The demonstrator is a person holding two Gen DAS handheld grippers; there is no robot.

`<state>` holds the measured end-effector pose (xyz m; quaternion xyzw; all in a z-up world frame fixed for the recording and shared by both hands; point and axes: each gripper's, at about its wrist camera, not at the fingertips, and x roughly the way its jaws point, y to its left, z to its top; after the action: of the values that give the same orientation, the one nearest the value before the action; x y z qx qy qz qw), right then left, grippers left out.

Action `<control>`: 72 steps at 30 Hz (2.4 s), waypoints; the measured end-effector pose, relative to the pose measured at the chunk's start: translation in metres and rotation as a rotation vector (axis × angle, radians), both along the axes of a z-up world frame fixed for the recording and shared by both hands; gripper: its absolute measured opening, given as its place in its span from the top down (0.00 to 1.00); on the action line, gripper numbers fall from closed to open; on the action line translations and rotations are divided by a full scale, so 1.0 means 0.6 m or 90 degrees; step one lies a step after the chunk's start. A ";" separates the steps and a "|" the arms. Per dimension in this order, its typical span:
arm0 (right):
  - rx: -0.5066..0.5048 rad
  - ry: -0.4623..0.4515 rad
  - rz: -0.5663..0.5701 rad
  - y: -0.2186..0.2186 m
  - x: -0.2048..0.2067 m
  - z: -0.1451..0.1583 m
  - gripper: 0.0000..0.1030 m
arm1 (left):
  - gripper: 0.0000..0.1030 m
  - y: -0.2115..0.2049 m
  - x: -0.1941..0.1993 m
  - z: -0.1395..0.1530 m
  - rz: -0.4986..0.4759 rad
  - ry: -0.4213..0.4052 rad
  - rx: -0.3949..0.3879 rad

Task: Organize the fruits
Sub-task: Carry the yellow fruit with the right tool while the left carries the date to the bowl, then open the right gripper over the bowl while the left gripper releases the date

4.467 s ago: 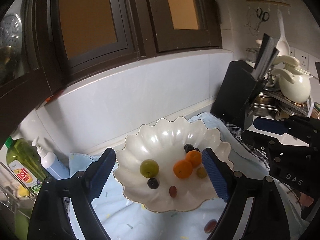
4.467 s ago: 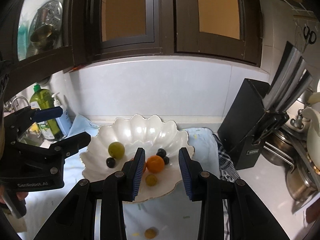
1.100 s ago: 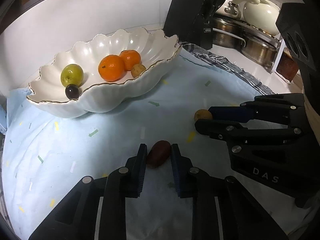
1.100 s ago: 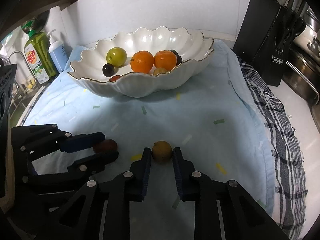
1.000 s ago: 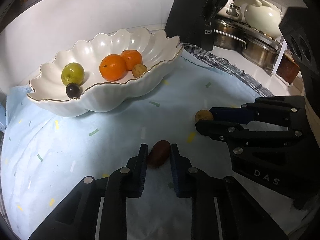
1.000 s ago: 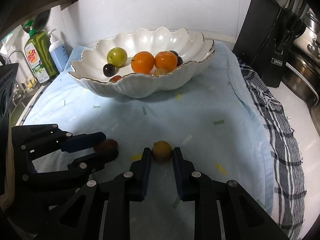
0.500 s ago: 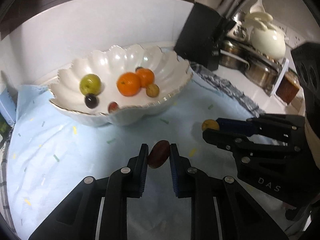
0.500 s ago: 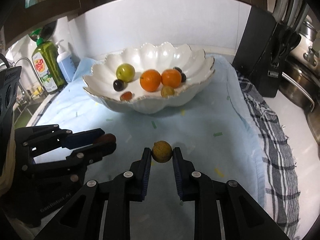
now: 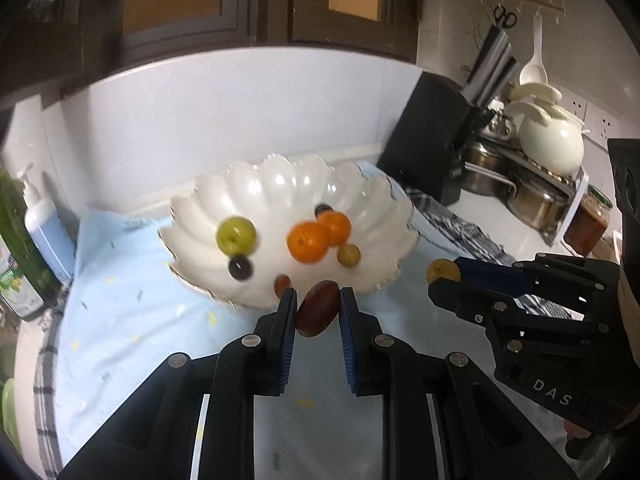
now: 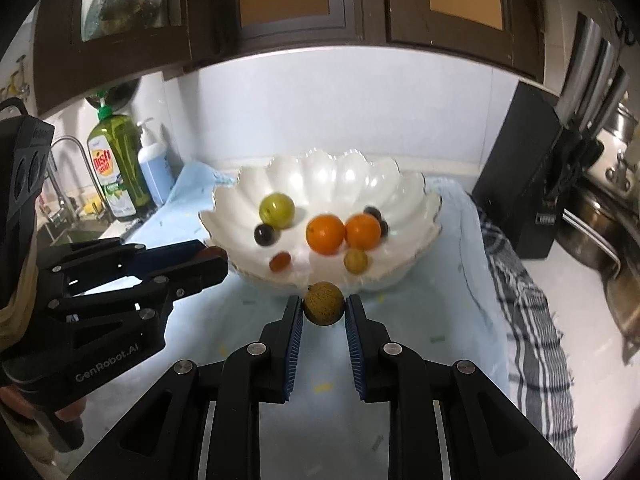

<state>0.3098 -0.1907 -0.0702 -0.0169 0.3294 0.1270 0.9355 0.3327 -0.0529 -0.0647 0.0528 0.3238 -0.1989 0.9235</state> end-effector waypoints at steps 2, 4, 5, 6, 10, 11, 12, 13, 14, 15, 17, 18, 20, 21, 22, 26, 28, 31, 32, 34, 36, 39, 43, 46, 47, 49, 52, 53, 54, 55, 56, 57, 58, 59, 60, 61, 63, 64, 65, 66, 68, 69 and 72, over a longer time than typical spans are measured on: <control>-0.002 -0.013 0.002 0.003 0.005 0.009 0.77 | 0.79 0.005 0.004 0.010 0.004 -0.012 -0.001; -0.003 -0.024 0.001 0.005 0.010 0.017 0.77 | 0.79 0.007 0.011 0.021 0.008 -0.024 0.000; -0.004 -0.031 0.001 0.005 0.013 0.022 0.77 | 0.79 0.008 0.013 0.024 0.010 -0.030 0.001; -0.004 -0.038 0.000 0.005 0.018 0.026 0.77 | 0.79 0.009 0.017 0.029 0.013 -0.035 0.001; 0.007 -0.052 -0.006 0.004 0.044 0.042 0.77 | 0.79 0.014 0.040 0.048 0.024 -0.053 -0.005; 0.010 -0.055 -0.007 0.004 0.049 0.044 0.77 | 0.79 0.016 0.045 0.052 0.024 -0.054 -0.006; 0.012 -0.057 -0.006 0.004 0.057 0.048 0.77 | 0.79 0.017 0.052 0.056 0.026 -0.059 -0.007; 0.013 -0.060 -0.006 0.004 0.063 0.051 0.77 | 0.79 0.017 0.058 0.061 0.028 -0.065 -0.005; 0.015 -0.062 -0.005 0.005 0.073 0.055 0.77 | 0.79 0.018 0.063 0.065 0.030 -0.070 -0.003; 0.016 -0.062 -0.005 0.006 0.079 0.058 0.77 | 0.79 0.016 0.070 0.069 0.033 -0.074 0.001; 0.020 -0.063 -0.003 0.007 0.093 0.063 0.77 | 0.79 0.016 0.083 0.075 0.035 -0.079 0.003; 0.022 -0.063 -0.003 0.007 0.102 0.066 0.77 | 0.79 0.016 0.090 0.078 0.036 -0.082 0.006; 0.026 -0.063 -0.002 0.006 0.118 0.070 0.77 | 0.79 0.013 0.103 0.083 0.032 -0.087 0.012; 0.027 -0.060 -0.001 0.005 0.129 0.071 0.77 | 0.79 0.011 0.110 0.085 0.033 -0.089 0.014; 0.028 -0.056 -0.004 0.004 0.139 0.072 0.77 | 0.79 0.010 0.119 0.087 0.031 -0.088 0.015; 0.029 -0.045 -0.001 0.003 0.178 0.077 0.77 | 0.79 0.006 0.158 0.089 0.030 -0.071 0.014; 0.023 -0.036 0.003 0.004 0.199 0.076 0.77 | 0.79 0.005 0.182 0.085 0.030 -0.055 0.014; 0.011 -0.025 0.009 0.007 0.226 0.073 0.77 | 0.79 0.003 0.213 0.077 0.029 -0.030 0.013; 0.006 -0.025 0.010 0.009 0.234 0.073 0.77 | 0.79 0.001 0.223 0.075 0.030 -0.023 0.013; -0.008 -0.020 0.016 0.015 0.250 0.069 0.77 | 0.79 0.000 0.245 0.067 0.032 -0.006 0.015; -0.015 -0.019 0.021 0.019 0.263 0.064 0.77 | 0.79 -0.002 0.262 0.060 0.032 0.008 0.016; -0.035 -0.016 0.021 0.026 0.282 0.055 0.77 | 0.79 -0.005 0.281 0.048 0.035 0.030 0.018; -0.034 0.008 0.025 0.030 0.310 0.041 0.77 | 0.79 -0.008 0.309 0.029 0.043 0.062 0.024; -0.023 0.034 0.027 0.027 0.331 0.027 0.77 | 0.79 -0.009 0.327 0.015 0.050 0.084 0.029; -0.022 0.044 0.025 0.026 0.338 0.021 0.77 | 0.79 -0.008 0.332 0.011 0.051 0.091 0.031; -0.020 0.054 0.023 0.025 0.346 0.015 0.77 | 0.79 -0.008 0.341 0.003 0.054 0.100 0.036; -0.020 0.066 0.024 0.023 0.359 0.007 0.77 | 0.78 -0.012 0.351 -0.005 0.054 0.109 0.047; -0.022 0.068 0.024 0.023 0.361 0.005 0.77 | 0.78 -0.014 0.354 -0.008 0.054 0.111 0.050; -0.024 0.068 0.023 0.024 0.364 0.004 0.77 | 0.78 -0.013 0.358 -0.010 0.054 0.112 0.053; -0.025 0.069 0.023 0.024 0.366 0.003 0.77 | 0.78 -0.013 0.360 -0.012 0.056 0.113 0.055; -0.025 0.070 0.022 0.024 0.368 0.002 0.77 | 0.78 -0.013 0.361 -0.013 0.057 0.114 0.057; -0.023 0.071 0.021 0.023 0.370 0.002 0.77 | 0.78 -0.012 0.363 -0.013 0.058 0.116 0.057; -0.020 0.074 0.021 0.022 0.372 0.001 0.76 | 0.77 -0.011 0.365 -0.013 0.061 0.119 0.055; -0.016 0.078 0.021 0.021 0.374 0.001 0.74 | 0.75 -0.011 0.366 -0.013 0.063 0.120 0.056; -0.015 0.080 0.020 0.021 0.376 0.000 0.72 | 0.71 -0.010 0.367 -0.012 0.065 0.119 0.057; -0.017 0.080 0.017 0.021 0.377 0.000 0.69 | 0.66 -0.010 0.367 -0.010 0.069 0.114 0.059; -0.022 0.078 0.011 0.021 0.376 0.000 0.69 | 0.59 -0.011 0.367 -0.007 0.074 0.107 0.066; -0.023 0.079 0.010 0.020 0.375 0.000 0.69 | 0.57 -0.011 0.365 -0.005 0.075 0.102 0.072; -0.025 0.080 0.007 0.019 0.374 0.000 0.69 | 0.57 -0.010 0.364 -0.004 0.079 0.099 0.076; -0.027 0.079 0.004 0.018 0.373 0.002 0.69 | 0.57 -0.010 0.361 -0.001 0.085 0.095 0.084; -0.029 0.074 0.001 0.017 0.365 0.007 0.69 | 0.55 -0.008 0.353 0.005 0.091 0.086 0.088; -0.030 0.072 0.000 0.017 0.361 0.009 0.69 | 0.53 -0.006 0.346 0.010 0.097 0.081 0.092; -0.030 0.063 -0.002 0.016 0.340 0.020 0.69 | 0.51 0.000 0.320 0.026 0.108 0.059 0.100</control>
<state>0.5139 -0.1813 -0.0583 -0.0325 0.3782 0.1185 0.9175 0.5249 -0.0527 -0.0492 0.0881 0.3839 -0.0961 0.9141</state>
